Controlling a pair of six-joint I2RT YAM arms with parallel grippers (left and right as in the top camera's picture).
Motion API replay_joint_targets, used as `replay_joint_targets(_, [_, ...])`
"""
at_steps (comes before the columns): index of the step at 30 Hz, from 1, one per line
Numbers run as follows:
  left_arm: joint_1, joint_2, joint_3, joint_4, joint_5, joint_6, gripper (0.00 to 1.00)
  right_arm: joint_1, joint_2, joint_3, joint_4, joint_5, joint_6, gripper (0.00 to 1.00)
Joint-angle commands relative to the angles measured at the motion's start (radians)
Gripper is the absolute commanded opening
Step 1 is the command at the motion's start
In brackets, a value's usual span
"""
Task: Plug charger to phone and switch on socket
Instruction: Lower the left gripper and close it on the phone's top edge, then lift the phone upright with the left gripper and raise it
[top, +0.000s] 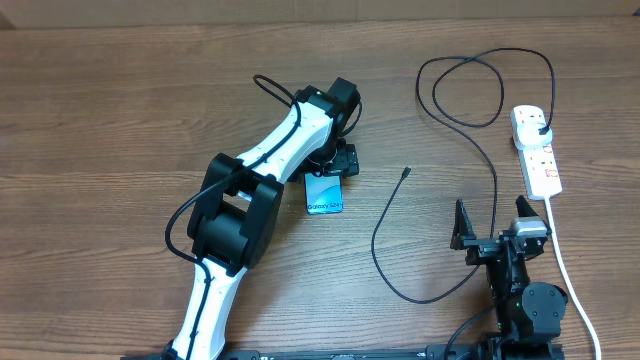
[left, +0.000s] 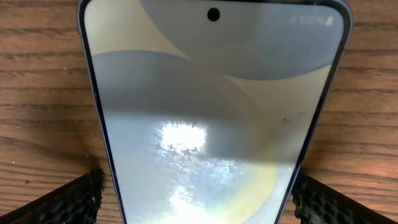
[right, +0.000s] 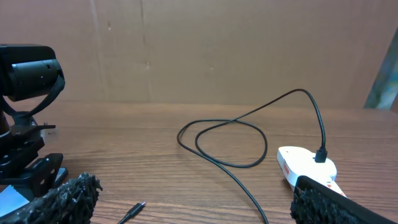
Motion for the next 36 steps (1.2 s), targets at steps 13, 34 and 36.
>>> replay_joint_targets(13, [-0.014,0.018,-0.026,0.002,0.004,-0.014,0.93,0.002,-0.007,-0.01,0.007,0.007,-0.005,1.0])
replay_joint_targets(34, [-0.012,0.017,0.003,-0.019,-0.004,0.003,0.77,0.002,-0.007,-0.01,0.007,0.007,-0.005,1.0])
replay_joint_targets(36, [-0.012,0.017,0.053,-0.063,-0.004,0.002,0.76,0.002,-0.007,-0.01,0.007,0.007,-0.005,1.0])
